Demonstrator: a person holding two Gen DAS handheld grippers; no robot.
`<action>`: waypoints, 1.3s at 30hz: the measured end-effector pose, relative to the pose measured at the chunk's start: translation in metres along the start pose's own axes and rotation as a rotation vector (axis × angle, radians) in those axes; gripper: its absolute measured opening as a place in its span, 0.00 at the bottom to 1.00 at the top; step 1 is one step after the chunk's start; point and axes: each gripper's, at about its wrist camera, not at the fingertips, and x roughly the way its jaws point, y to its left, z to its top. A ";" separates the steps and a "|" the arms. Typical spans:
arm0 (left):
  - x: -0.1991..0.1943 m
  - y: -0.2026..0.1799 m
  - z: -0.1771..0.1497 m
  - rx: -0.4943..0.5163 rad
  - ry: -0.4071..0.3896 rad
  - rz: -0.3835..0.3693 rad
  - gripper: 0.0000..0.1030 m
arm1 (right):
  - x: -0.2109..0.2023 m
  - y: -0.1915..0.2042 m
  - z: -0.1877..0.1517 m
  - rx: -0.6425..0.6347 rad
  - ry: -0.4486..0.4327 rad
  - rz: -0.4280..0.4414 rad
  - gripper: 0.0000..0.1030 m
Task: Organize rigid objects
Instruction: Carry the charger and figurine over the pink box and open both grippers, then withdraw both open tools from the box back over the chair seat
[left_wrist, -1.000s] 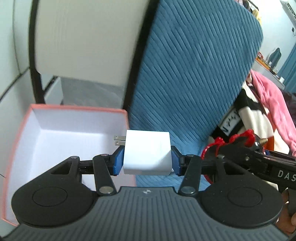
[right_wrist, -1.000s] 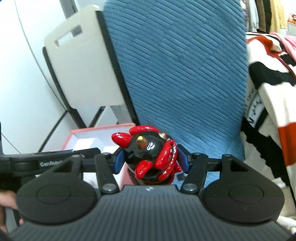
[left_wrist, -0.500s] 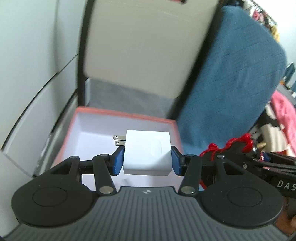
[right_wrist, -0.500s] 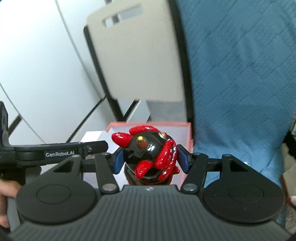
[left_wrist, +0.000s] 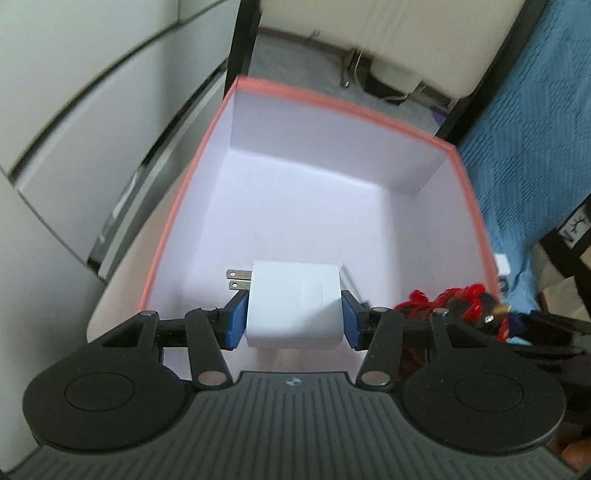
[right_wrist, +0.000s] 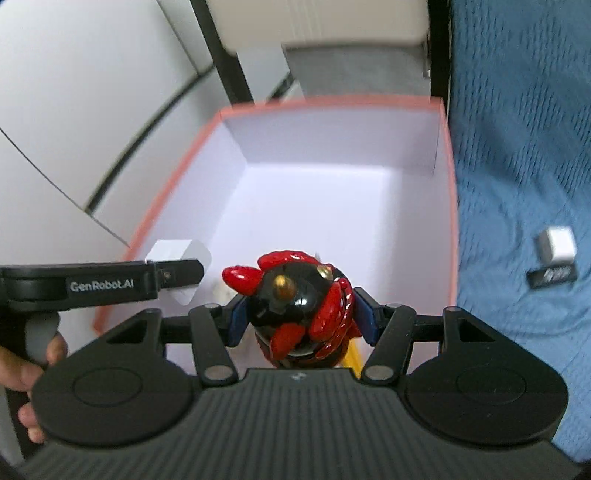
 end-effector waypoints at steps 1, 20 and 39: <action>0.003 0.001 -0.002 -0.003 0.009 0.000 0.56 | 0.005 0.000 -0.003 0.000 0.016 -0.001 0.60; -0.046 -0.043 -0.001 0.028 -0.114 0.002 0.57 | -0.044 -0.010 0.007 -0.005 -0.070 0.013 0.63; -0.116 -0.153 -0.041 0.131 -0.302 -0.122 0.57 | -0.162 -0.064 -0.026 -0.008 -0.291 -0.091 0.63</action>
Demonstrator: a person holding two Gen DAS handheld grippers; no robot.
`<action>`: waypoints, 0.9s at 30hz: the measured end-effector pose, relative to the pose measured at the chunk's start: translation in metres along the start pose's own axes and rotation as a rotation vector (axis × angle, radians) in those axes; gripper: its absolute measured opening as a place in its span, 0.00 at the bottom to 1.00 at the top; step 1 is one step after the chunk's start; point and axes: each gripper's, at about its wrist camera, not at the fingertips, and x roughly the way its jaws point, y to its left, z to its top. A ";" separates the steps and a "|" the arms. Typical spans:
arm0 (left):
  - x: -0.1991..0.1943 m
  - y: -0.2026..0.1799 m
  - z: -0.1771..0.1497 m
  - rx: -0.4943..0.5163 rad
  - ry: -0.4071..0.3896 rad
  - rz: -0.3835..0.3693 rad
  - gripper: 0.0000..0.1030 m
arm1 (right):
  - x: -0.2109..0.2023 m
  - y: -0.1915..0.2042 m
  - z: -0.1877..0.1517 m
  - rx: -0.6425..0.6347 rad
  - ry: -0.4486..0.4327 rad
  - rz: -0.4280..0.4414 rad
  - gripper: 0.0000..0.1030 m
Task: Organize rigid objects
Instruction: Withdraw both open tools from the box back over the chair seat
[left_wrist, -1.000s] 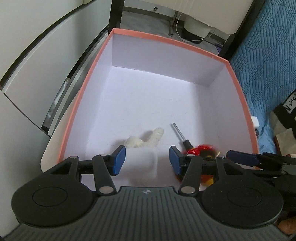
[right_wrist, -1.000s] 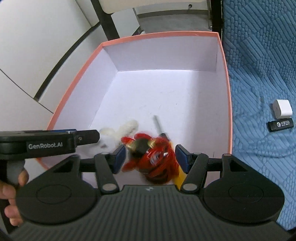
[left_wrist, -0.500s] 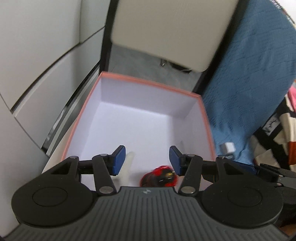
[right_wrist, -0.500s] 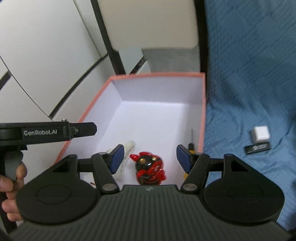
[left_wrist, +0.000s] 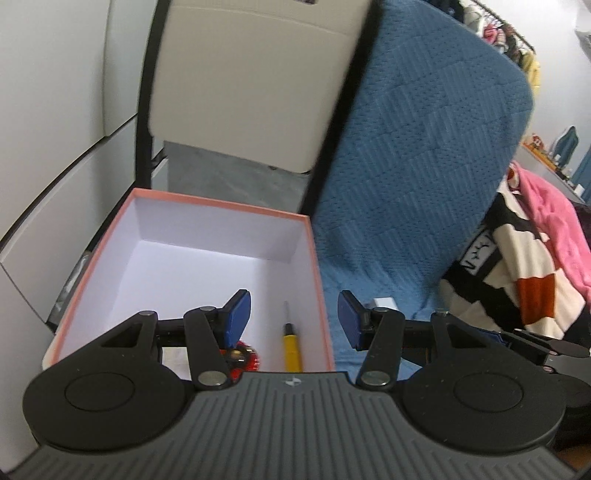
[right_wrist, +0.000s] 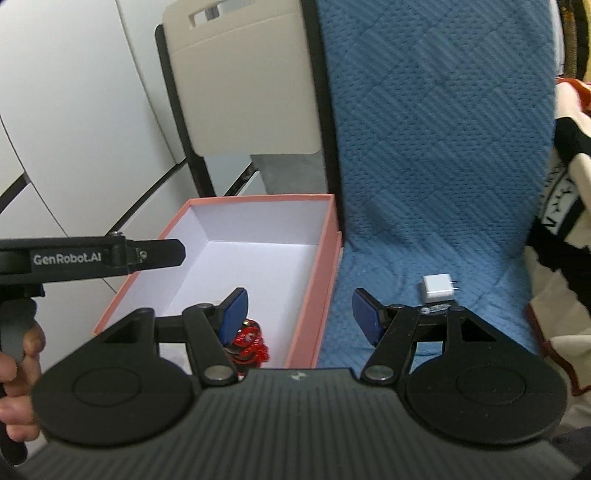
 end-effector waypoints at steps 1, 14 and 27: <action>-0.003 -0.006 -0.002 0.004 -0.005 -0.005 0.57 | -0.004 -0.003 -0.002 0.004 -0.007 -0.005 0.63; -0.001 -0.038 -0.051 0.010 0.002 -0.014 0.57 | -0.033 -0.036 -0.045 -0.010 -0.007 -0.066 0.63; 0.009 -0.086 -0.093 0.076 0.015 -0.068 0.57 | -0.065 -0.086 -0.086 0.029 -0.037 -0.116 0.63</action>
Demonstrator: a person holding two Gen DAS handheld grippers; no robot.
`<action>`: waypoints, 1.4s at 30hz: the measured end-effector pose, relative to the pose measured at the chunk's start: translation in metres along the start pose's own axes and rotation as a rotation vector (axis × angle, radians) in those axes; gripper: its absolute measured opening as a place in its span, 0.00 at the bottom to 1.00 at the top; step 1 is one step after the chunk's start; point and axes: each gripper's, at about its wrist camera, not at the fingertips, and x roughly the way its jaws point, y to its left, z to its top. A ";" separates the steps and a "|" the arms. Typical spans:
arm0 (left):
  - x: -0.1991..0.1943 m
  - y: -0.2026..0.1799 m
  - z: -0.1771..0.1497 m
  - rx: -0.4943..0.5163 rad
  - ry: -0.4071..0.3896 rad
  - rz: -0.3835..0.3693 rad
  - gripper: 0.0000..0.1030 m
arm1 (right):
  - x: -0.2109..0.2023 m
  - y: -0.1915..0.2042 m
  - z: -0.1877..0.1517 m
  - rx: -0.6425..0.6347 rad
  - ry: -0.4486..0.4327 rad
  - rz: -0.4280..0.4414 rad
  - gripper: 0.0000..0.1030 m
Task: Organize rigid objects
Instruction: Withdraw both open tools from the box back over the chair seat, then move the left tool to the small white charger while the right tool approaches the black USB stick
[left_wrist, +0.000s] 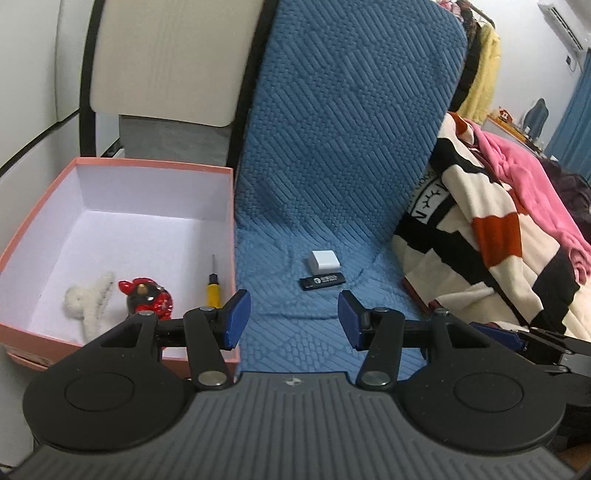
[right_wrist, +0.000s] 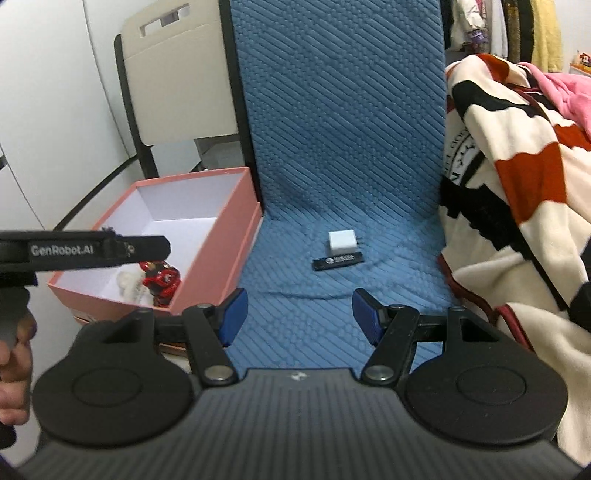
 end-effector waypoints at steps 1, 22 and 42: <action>0.001 -0.003 -0.002 0.003 0.002 -0.007 0.57 | 0.000 -0.002 -0.003 -0.001 -0.001 -0.005 0.63; 0.130 -0.041 -0.022 0.094 0.091 -0.133 0.68 | 0.047 -0.058 -0.040 0.069 -0.011 -0.039 0.63; 0.242 -0.066 0.033 0.203 0.099 -0.124 0.68 | 0.129 -0.085 -0.009 0.089 -0.001 0.040 0.65</action>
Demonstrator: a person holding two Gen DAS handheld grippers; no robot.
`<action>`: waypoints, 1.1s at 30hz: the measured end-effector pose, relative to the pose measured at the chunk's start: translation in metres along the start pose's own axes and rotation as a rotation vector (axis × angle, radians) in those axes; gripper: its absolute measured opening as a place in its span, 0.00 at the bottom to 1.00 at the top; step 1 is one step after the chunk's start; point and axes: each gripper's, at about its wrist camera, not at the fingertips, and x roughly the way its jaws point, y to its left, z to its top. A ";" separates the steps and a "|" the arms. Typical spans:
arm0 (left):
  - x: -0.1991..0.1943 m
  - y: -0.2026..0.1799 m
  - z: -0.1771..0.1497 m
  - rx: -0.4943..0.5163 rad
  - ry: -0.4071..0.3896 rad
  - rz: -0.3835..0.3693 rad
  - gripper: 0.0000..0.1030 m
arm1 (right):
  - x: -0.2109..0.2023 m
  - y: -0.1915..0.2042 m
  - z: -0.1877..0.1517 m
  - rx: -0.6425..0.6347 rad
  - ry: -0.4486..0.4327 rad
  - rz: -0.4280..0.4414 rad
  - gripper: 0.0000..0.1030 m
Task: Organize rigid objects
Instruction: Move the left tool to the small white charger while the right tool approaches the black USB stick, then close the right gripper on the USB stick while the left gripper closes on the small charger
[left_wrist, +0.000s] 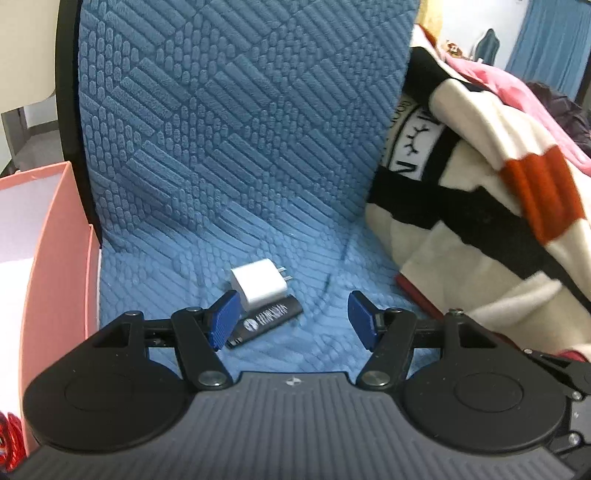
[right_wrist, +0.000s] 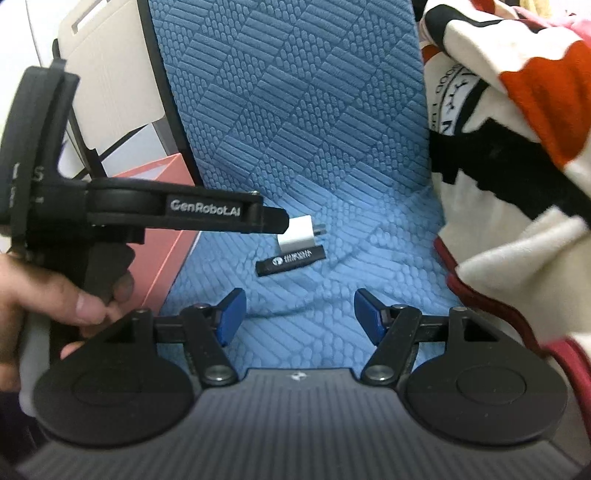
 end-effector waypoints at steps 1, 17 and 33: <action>0.002 0.001 0.003 0.008 -0.002 0.005 0.68 | 0.004 0.000 0.002 -0.006 -0.003 0.009 0.65; 0.079 0.036 0.031 -0.091 0.161 0.000 0.68 | 0.095 0.018 0.014 -0.178 0.121 0.073 0.65; 0.095 0.054 0.035 -0.184 0.209 -0.093 0.61 | 0.157 0.025 0.021 -0.249 0.138 -0.009 0.82</action>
